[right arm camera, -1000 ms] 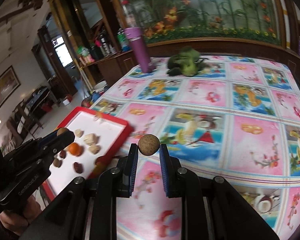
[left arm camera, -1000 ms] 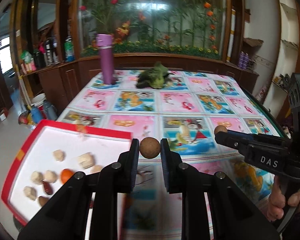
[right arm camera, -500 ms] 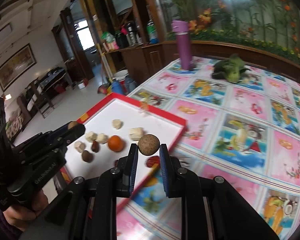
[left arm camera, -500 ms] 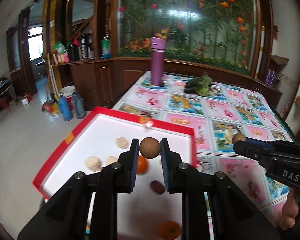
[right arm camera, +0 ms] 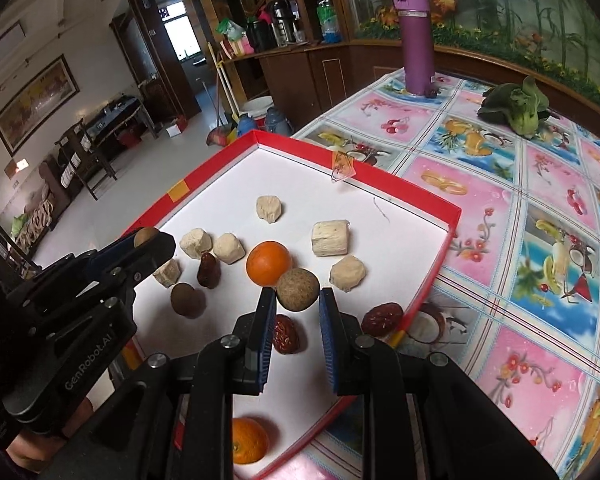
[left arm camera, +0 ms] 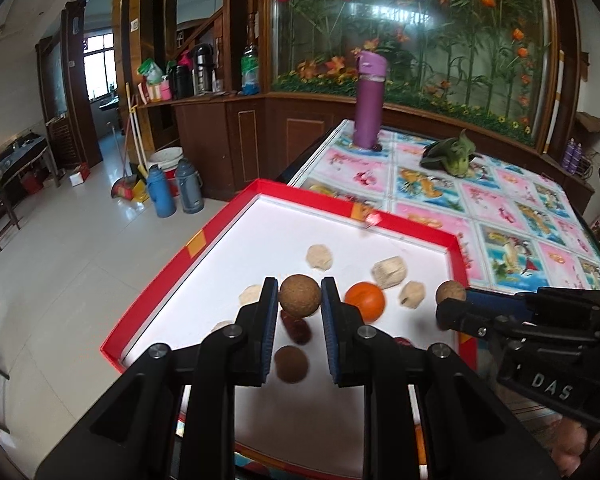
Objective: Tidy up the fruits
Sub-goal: 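Carry both brown round fruits over the tray, then open both tools to drop the brown fruits into the tray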
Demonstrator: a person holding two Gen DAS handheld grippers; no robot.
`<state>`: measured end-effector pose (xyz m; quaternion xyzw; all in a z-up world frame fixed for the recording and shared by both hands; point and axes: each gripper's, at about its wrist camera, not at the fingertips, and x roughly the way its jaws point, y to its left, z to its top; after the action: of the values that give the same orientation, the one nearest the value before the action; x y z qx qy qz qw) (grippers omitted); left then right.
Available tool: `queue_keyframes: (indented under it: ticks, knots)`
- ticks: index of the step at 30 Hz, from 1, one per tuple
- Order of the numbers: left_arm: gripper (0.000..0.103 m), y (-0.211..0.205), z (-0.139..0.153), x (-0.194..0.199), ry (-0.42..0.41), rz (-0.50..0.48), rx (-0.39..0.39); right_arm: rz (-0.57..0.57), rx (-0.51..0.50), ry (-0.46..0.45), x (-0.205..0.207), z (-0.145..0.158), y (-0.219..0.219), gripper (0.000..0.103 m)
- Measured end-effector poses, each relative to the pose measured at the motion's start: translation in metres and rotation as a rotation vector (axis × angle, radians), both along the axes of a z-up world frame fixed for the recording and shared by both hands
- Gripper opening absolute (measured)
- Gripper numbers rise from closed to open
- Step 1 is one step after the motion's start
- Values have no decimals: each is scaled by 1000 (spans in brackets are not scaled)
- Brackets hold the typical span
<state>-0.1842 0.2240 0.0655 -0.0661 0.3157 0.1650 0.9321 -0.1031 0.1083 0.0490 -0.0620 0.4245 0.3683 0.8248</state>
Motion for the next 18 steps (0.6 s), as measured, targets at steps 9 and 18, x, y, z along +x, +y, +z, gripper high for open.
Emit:
queue_keyframes:
  ticks: [9, 18]
  knots:
    - [23, 9, -14, 5, 39, 21, -10, 13, -25, 16, 0, -10, 11, 20]
    - [23, 17, -26, 12, 84, 41, -11, 36, -51, 29, 0, -20, 24, 20]
